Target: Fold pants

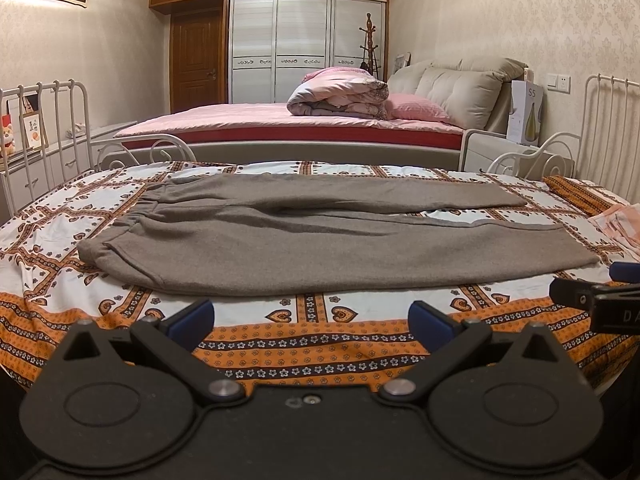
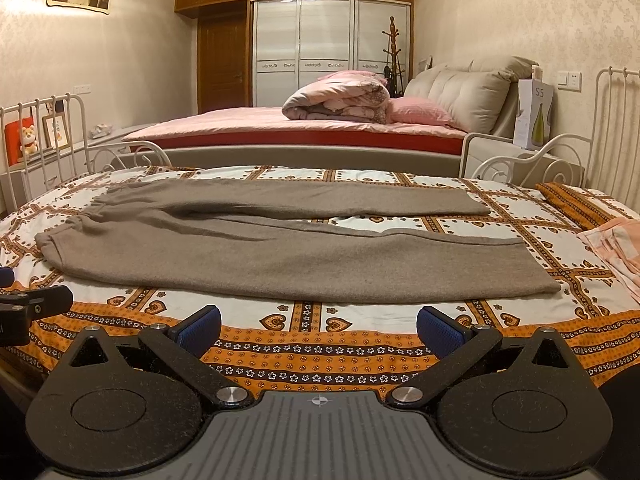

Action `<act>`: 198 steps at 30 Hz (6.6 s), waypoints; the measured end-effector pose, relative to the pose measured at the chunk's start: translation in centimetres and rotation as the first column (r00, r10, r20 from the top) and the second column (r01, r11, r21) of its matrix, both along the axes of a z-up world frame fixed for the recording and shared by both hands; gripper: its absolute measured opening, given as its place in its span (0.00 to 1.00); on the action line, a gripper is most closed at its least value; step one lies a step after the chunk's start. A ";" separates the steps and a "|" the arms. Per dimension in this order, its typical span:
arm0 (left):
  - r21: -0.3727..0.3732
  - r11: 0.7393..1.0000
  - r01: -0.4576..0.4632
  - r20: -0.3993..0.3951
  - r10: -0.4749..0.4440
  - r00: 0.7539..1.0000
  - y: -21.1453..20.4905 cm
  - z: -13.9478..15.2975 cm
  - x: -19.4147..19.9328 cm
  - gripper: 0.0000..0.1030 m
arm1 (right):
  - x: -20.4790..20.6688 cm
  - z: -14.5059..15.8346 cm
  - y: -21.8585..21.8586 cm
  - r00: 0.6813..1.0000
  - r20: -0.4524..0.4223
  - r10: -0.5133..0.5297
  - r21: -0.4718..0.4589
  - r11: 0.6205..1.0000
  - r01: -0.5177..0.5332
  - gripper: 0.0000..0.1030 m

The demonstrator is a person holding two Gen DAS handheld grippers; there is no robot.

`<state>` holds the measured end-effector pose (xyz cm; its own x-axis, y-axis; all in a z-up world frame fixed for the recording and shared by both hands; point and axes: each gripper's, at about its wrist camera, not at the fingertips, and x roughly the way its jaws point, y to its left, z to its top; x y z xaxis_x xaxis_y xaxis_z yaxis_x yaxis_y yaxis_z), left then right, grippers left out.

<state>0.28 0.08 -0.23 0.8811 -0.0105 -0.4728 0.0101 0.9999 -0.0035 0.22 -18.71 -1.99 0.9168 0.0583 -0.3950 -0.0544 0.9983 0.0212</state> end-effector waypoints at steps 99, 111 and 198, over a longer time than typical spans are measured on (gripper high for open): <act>-0.396 0.910 -0.121 -0.156 0.063 0.986 31.4 -4.4 17.2 0.22 | 17.2 -2.2 9.0 0.879 -0.142 0.455 -0.160 0.866 -0.474 0.07; -0.663 0.714 -0.224 -0.236 0.084 0.968 32.0 -4.2 19.9 0.37 | 21.7 -0.8 3.8 0.963 -0.144 0.229 0.311 0.934 -0.176 0.56; -0.181 0.970 -0.161 -0.419 0.072 0.905 23.0 -4.7 22.9 0.27 | 28.7 -3.4 -15.3 0.954 -0.297 0.035 0.647 0.743 0.174 0.69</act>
